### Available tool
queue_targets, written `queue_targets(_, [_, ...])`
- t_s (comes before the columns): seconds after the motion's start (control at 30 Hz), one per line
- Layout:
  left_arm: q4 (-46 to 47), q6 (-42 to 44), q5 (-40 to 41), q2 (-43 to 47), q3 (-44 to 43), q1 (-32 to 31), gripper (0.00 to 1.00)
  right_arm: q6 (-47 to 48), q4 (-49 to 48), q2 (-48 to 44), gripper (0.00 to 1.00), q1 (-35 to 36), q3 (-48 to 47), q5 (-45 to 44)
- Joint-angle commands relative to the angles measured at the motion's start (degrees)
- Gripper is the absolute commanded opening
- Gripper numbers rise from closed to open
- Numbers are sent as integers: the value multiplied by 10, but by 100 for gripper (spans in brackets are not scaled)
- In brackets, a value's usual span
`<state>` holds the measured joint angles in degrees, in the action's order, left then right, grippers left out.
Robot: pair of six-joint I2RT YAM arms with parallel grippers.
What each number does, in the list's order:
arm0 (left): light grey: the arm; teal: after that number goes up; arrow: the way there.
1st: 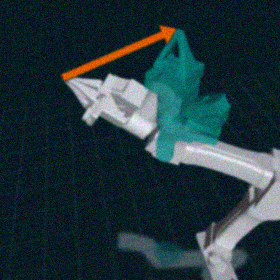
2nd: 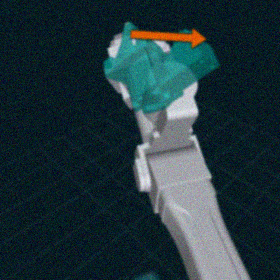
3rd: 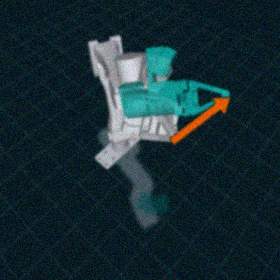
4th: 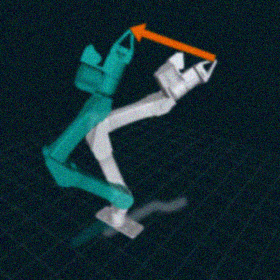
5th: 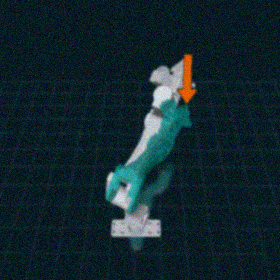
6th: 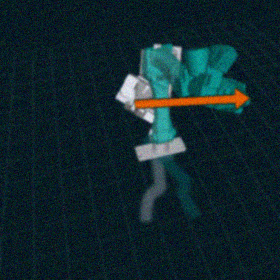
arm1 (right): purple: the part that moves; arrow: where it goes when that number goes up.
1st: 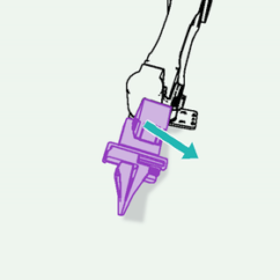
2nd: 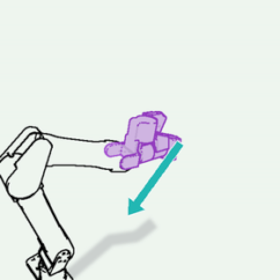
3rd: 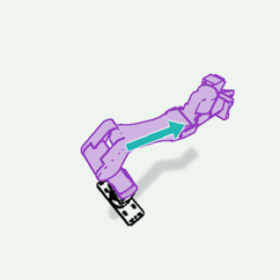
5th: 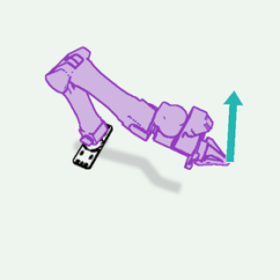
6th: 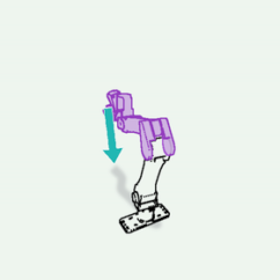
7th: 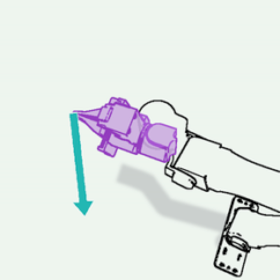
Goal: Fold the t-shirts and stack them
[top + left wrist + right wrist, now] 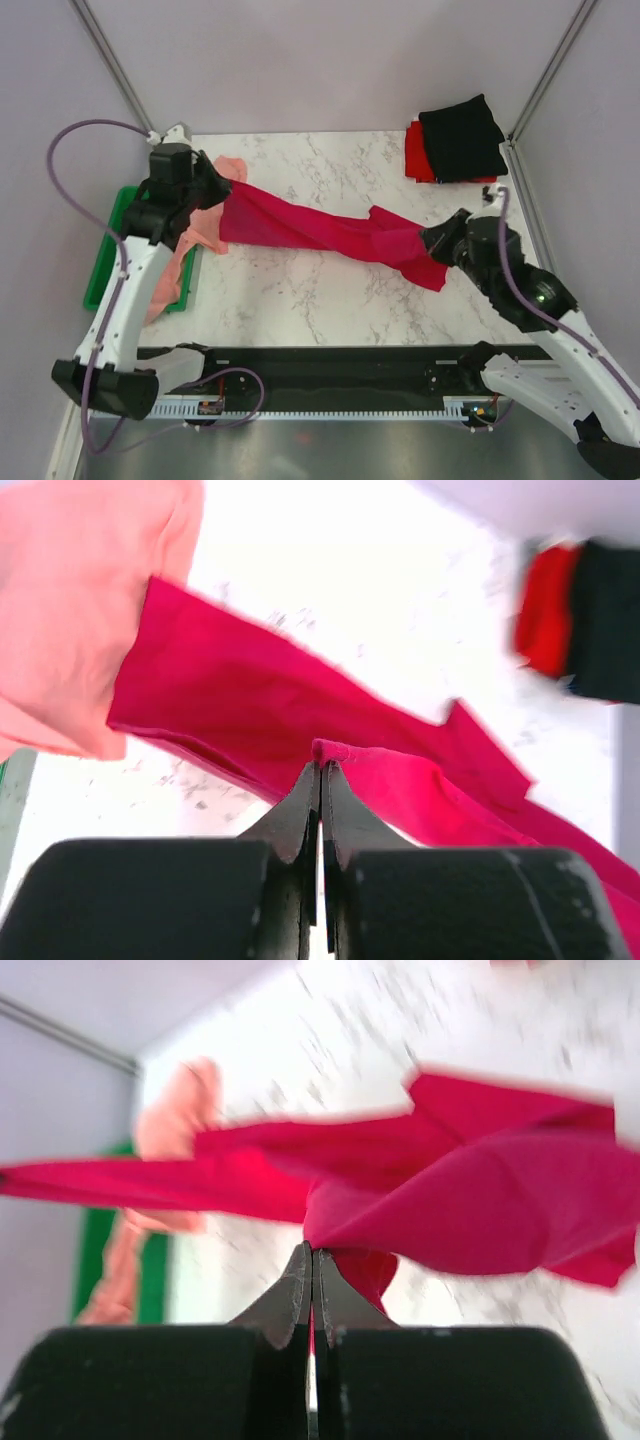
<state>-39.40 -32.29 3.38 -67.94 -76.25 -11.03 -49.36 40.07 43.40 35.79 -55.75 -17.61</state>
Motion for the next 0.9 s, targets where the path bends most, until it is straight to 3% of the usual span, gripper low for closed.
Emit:
queue_targets(0.0, [-21,19,-28,61,-71,-1,2,73,67,2,0,2,-137,-85])
queue_targets(0.17, [-17,37,-90,129,-150,-2,2,146,69,-25,0,2,-290,-116])
queue_targets(0.43, [8,50,-114,222,-269,-1,2,256,10,-85,0,2,-466,-20])
queue_targets(0.63, [31,78,-123,239,-343,-1,2,308,10,-48,0,2,-601,4])
queue_targets(0.87, [22,103,-52,185,-358,-1,2,409,1,80,0,2,-691,-84])
